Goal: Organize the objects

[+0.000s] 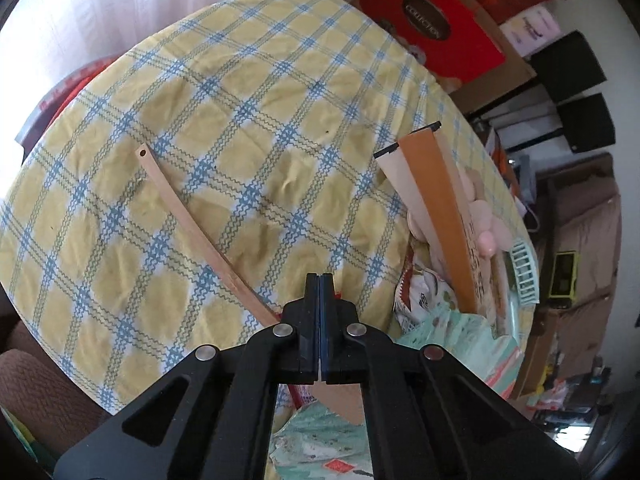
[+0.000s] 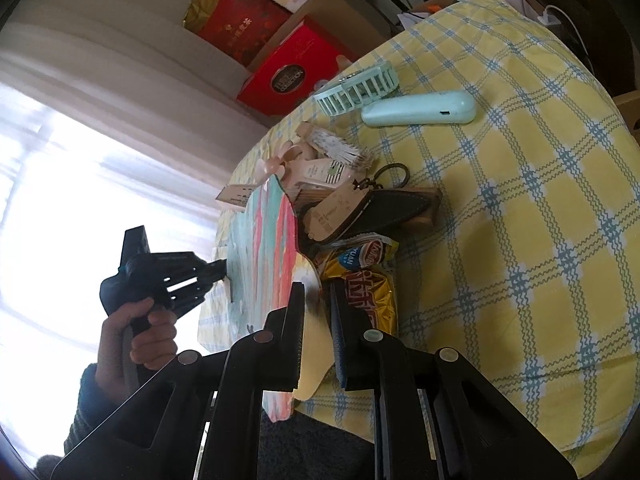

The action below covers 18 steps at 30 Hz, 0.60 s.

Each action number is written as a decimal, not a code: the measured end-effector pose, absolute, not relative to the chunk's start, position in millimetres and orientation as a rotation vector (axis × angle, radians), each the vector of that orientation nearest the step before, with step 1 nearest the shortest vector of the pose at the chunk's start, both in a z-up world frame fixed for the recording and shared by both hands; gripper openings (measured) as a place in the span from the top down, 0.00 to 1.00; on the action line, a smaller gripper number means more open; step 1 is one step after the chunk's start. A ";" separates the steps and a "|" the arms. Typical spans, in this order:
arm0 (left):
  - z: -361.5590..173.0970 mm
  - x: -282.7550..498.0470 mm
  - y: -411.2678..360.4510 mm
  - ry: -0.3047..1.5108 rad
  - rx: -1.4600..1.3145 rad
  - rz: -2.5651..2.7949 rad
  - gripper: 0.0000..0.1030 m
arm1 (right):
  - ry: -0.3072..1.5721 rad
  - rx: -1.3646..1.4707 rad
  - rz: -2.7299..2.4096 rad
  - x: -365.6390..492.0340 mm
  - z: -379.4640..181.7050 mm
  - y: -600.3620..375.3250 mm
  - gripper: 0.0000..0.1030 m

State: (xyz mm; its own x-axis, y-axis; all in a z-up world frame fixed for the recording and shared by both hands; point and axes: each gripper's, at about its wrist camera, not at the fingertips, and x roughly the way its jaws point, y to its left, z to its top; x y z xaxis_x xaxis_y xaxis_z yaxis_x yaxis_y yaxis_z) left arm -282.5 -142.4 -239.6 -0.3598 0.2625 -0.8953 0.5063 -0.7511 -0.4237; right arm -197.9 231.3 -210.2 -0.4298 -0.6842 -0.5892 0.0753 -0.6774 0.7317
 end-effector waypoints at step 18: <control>-189.8 -270.9 -132.8 1.112 1.673 -2.341 1.00 | -0.881 1.295 -2.144 -197.9 -213.5 233.6 0.87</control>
State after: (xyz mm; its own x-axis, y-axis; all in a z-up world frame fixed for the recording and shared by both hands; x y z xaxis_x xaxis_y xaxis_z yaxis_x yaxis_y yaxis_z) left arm -270.9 -132.8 -189.8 -0.4103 0.3473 -0.8432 0.4341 -0.7388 -0.5155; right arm -197.9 233.6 -213.5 -0.4356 -0.6825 -0.5869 0.0723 -0.6764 0.7329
